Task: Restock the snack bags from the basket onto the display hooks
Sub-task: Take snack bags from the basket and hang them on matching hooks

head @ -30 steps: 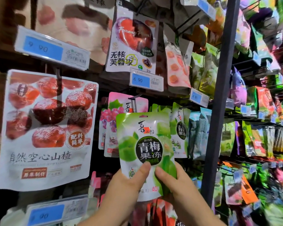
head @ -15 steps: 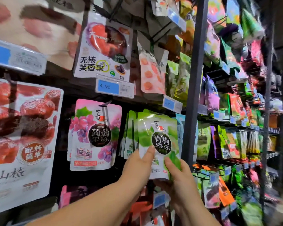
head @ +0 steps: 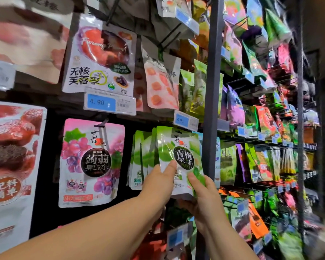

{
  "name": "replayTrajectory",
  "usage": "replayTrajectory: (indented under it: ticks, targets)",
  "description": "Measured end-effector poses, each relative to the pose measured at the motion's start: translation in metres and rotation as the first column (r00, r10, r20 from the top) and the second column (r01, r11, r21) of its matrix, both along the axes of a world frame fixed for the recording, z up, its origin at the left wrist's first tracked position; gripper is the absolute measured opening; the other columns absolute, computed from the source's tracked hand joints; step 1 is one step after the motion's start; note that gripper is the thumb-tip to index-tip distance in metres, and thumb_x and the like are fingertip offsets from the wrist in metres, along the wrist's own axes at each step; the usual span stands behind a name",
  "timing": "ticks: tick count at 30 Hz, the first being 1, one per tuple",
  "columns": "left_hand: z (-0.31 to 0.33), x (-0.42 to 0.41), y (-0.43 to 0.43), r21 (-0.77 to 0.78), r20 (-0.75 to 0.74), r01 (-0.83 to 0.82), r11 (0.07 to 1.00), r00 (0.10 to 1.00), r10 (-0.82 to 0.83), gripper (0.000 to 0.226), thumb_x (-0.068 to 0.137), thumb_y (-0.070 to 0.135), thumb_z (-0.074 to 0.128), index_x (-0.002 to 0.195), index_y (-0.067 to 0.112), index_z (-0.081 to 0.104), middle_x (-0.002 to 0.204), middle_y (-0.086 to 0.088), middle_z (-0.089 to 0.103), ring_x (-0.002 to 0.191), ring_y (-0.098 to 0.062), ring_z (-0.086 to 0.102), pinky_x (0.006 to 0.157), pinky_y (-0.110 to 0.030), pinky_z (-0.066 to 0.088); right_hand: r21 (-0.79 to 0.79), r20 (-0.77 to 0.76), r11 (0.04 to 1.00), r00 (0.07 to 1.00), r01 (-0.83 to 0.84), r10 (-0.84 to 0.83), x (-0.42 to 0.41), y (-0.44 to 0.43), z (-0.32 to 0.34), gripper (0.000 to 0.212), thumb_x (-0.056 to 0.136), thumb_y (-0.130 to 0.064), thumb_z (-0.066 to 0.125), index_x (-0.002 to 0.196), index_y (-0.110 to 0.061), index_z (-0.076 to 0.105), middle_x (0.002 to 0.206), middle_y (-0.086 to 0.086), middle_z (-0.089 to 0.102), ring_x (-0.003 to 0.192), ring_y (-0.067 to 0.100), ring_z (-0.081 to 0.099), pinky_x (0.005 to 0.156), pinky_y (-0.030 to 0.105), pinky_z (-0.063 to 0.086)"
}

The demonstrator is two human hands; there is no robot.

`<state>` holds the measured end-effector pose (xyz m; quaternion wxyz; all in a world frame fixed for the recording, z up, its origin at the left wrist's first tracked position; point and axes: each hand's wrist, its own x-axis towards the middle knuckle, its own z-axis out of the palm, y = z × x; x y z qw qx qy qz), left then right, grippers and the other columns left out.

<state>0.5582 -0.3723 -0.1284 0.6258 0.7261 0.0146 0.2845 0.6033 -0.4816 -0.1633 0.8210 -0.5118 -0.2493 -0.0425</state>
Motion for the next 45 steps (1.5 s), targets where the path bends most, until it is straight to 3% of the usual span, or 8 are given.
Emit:
replayTrajectory:
  ticks: [3, 16, 19, 22, 28, 32, 35, 45]
  targets:
    - [0.002, 0.000, -0.002, -0.034, -0.008, -0.009, 0.999, 1.000, 0.009, 0.031, 0.094, 0.058, 0.049, 0.108, 0.032, 0.058, 0.102, 0.012, 0.064, 0.103, -0.017, 0.060, 0.099, -0.036, 0.047, 0.002, 0.003, 1.000, 1.000, -0.014, 0.014, 0.005, -0.001, 0.002, 0.022, 0.093, -0.025, 0.065, 0.111, -0.012, 0.064, 0.102, 0.016, 0.074, 0.084, 0.030, 0.071, 0.066, 0.040, 0.055]
    - [-0.003, 0.017, 0.004, -0.076, -0.016, -0.049, 0.996, 0.999, 0.048, 0.099, 0.054, 0.086, 0.046, 0.133, 0.026, 0.053, 0.124, -0.002, 0.064, 0.112, -0.028, 0.062, 0.099, -0.048, 0.049, -0.010, -0.007, 1.000, 1.000, 0.003, -0.003, 0.021, 0.004, 0.003, 0.031, 0.091, -0.026, 0.068, 0.118, -0.014, 0.059, 0.107, 0.014, 0.072, 0.087, 0.029, 0.072, 0.056, 0.033, 0.054]
    - [-0.003, 0.016, 0.006, -0.057, 0.003, -0.082, 0.995, 0.997, 0.082, 0.082, 0.065, 0.082, 0.054, 0.121, 0.023, 0.055, 0.116, 0.000, 0.066, 0.106, -0.026, 0.064, 0.096, -0.046, 0.051, -0.026, -0.003, 1.000, 1.000, 0.010, -0.010, 0.024, 0.008, 0.004, 0.035, 0.092, -0.026, 0.068, 0.123, -0.017, 0.055, 0.108, 0.011, 0.072, 0.087, 0.029, 0.073, 0.057, 0.034, 0.055]
    - [-0.005, 0.020, 0.014, -0.002, 0.014, -0.181, 0.983, 0.983, 0.181, 0.046, 0.085, 0.058, 0.064, 0.110, 0.020, 0.054, 0.106, 0.000, 0.064, 0.099, -0.024, 0.063, 0.093, -0.044, 0.052, -0.047, -0.001, 0.999, 1.000, 0.010, -0.010, 0.027, 0.012, 0.005, 0.049, 0.091, -0.029, 0.070, 0.132, -0.034, 0.044, 0.124, 0.002, 0.059, 0.098, 0.032, 0.070, 0.059, 0.034, 0.057]
    - [-0.012, 0.034, 0.035, 0.057, -0.021, -0.264, 0.963, 0.964, 0.266, 0.070, 0.081, 0.059, 0.066, 0.131, 0.013, 0.051, 0.127, -0.007, 0.061, 0.115, -0.031, 0.059, 0.099, -0.045, 0.049, -0.166, 0.179, 0.973, 0.975, 0.163, -0.133, 0.044, 0.031, -0.004, 0.051, 0.079, -0.058, 0.064, 0.119, -0.077, 0.038, 0.141, -0.023, 0.045, 0.125, 0.021, 0.056, 0.092, 0.052, 0.056]
    - [-0.016, 0.039, 0.043, 0.016, -0.022, -0.263, 0.965, 0.965, 0.263, 0.069, 0.080, 0.057, 0.067, 0.132, 0.014, 0.051, 0.127, -0.006, 0.061, 0.115, -0.030, 0.059, 0.100, -0.046, 0.048, -0.244, 0.258, 0.945, 0.954, 0.219, -0.154, 0.049, 0.038, -0.007, 0.045, 0.101, -0.034, 0.051, 0.140, -0.054, 0.040, 0.132, -0.027, 0.047, 0.121, 0.006, 0.051, 0.089, 0.034, 0.058]
    - [-0.022, 0.044, 0.050, 0.000, -0.028, -0.272, 0.962, 0.962, 0.272, 0.045, 0.087, 0.045, 0.069, 0.119, 0.015, 0.058, 0.115, -0.006, 0.066, 0.103, -0.029, 0.064, 0.095, -0.046, 0.052, -0.335, 0.351, 0.899, 0.923, 0.283, -0.159, 0.052, 0.040, -0.007, 0.050, 0.103, -0.031, 0.049, 0.148, -0.045, 0.032, 0.135, -0.028, 0.037, 0.127, -0.005, 0.035, 0.096, 0.009, 0.036]
    - [-0.031, 0.073, 0.068, 0.022, -0.078, -0.319, 0.947, 0.944, 0.320, 0.098, 0.053, 0.076, 0.058, 0.134, 0.020, 0.052, 0.127, -0.008, 0.063, 0.114, -0.032, 0.061, 0.099, -0.047, 0.050, -0.489, 0.303, 0.821, 0.940, 0.296, -0.159, 0.070, 0.052, -0.004, 0.059, 0.100, -0.043, 0.052, 0.154, -0.034, 0.028, 0.154, -0.009, 0.037, 0.137, 0.008, 0.036, 0.109, 0.024, 0.033]
